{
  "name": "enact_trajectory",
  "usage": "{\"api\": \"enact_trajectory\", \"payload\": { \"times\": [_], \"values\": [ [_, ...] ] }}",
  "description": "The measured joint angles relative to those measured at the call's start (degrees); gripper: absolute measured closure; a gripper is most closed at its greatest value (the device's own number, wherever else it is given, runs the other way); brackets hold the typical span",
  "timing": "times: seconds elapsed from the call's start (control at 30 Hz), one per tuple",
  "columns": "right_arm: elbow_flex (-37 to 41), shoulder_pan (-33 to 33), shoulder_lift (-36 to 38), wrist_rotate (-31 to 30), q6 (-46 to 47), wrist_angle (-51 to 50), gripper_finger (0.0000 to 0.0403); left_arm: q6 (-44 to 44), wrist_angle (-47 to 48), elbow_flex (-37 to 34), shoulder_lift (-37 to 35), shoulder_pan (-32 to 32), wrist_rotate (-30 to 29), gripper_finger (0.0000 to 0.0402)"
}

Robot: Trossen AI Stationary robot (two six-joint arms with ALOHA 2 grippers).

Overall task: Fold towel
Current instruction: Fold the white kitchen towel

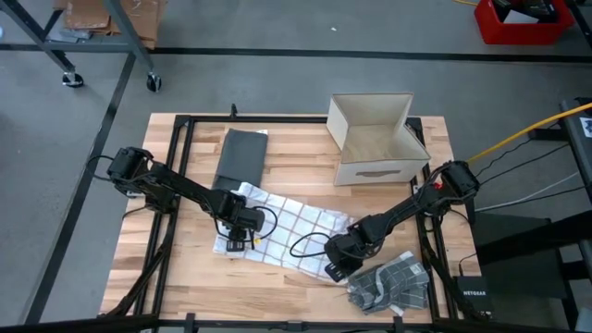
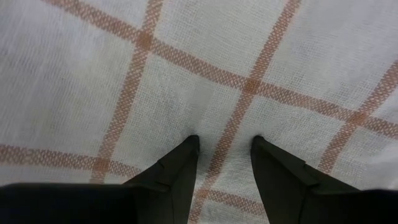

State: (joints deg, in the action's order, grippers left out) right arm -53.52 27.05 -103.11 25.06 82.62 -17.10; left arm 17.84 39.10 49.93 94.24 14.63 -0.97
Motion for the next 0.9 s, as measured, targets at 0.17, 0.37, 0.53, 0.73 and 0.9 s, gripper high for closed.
{"api": "enact_trajectory", "payload": {
  "times": [0.17, 0.37, 0.53, 0.73, 0.9],
  "values": [
    [-0.07, 1.40, 0.00, 0.56, 3.31, -1.36, 0.0390, 0.21, 2.07, 0.00, 0.00, 0.05, 0.14, 0.0257],
    [-0.26, 4.64, 0.24, -0.81, 8.32, -5.08, 0.0380, -0.02, 2.27, 0.00, 0.00, 0.11, 1.58, 0.0257],
    [-0.20, 5.66, 0.34, -3.27, 8.56, -3.65, 0.0378, -0.63, 2.27, -0.02, 0.00, 0.11, 1.87, 0.0257],
    [-0.05, 5.70, 1.98, -9.25, 8.69, -4.12, 0.0378, 0.72, 2.46, -0.05, -0.01, 0.11, 2.25, 0.0257],
    [0.06, 5.70, 7.80, -19.45, 8.52, -9.27, 0.0378, 3.80, 2.36, -0.24, -1.59, 0.13, 1.45, 0.0276]
  ]
}}
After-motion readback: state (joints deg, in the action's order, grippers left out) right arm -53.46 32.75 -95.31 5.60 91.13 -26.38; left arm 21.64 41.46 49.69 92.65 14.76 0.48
